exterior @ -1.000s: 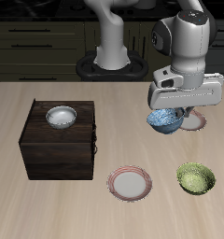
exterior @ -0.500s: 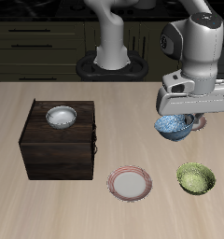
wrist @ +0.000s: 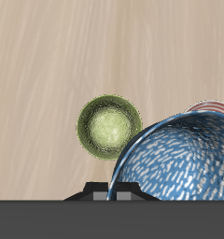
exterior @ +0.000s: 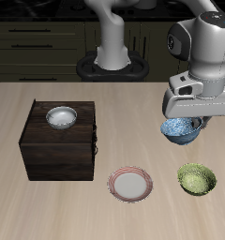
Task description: Stack the blue bowl on the green bowl
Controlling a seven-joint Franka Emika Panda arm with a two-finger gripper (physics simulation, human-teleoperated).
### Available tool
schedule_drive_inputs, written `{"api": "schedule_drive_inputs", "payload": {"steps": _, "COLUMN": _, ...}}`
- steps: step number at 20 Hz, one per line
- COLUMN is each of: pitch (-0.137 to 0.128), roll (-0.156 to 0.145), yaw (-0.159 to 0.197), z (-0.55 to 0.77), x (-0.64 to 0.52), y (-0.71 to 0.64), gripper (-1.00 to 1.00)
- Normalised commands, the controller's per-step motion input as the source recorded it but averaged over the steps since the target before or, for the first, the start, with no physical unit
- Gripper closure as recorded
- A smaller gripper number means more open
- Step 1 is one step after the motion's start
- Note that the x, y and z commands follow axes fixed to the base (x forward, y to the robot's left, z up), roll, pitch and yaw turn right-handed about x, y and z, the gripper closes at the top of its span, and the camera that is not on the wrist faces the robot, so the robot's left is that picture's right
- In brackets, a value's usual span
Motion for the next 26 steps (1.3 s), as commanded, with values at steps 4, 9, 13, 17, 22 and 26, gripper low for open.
{"api": "schedule_drive_inputs", "payload": {"steps": 4, "pitch": -0.025, "roll": 0.002, "yaw": 0.009, "z": 0.08, "x": 0.18, "y": 0.11, "gripper": 1.00}}
{"api": "schedule_drive_inputs", "payload": {"steps": 9, "pitch": -0.002, "roll": 0.033, "yaw": -0.001, "z": 0.05, "x": 0.14, "y": 0.03, "gripper": 1.00}}
{"api": "schedule_drive_inputs", "payload": {"steps": 13, "pitch": 0.008, "roll": -0.006, "yaw": -0.005, "z": -0.05, "x": 0.08, "y": -0.03, "gripper": 1.00}}
{"api": "schedule_drive_inputs", "payload": {"steps": 17, "pitch": 0.007, "roll": 0.020, "yaw": 0.015, "z": -0.18, "x": 0.01, "y": 0.13, "gripper": 1.00}}
{"api": "schedule_drive_inputs", "payload": {"steps": 22, "pitch": 0.015, "roll": 0.005, "yaw": 0.023, "z": -0.18, "x": 0.11, "y": 0.10, "gripper": 1.00}}
{"api": "schedule_drive_inputs", "payload": {"steps": 26, "pitch": 0.013, "roll": 0.013, "yaw": 0.009, "z": -0.11, "x": 0.08, "y": 0.05, "gripper": 1.00}}
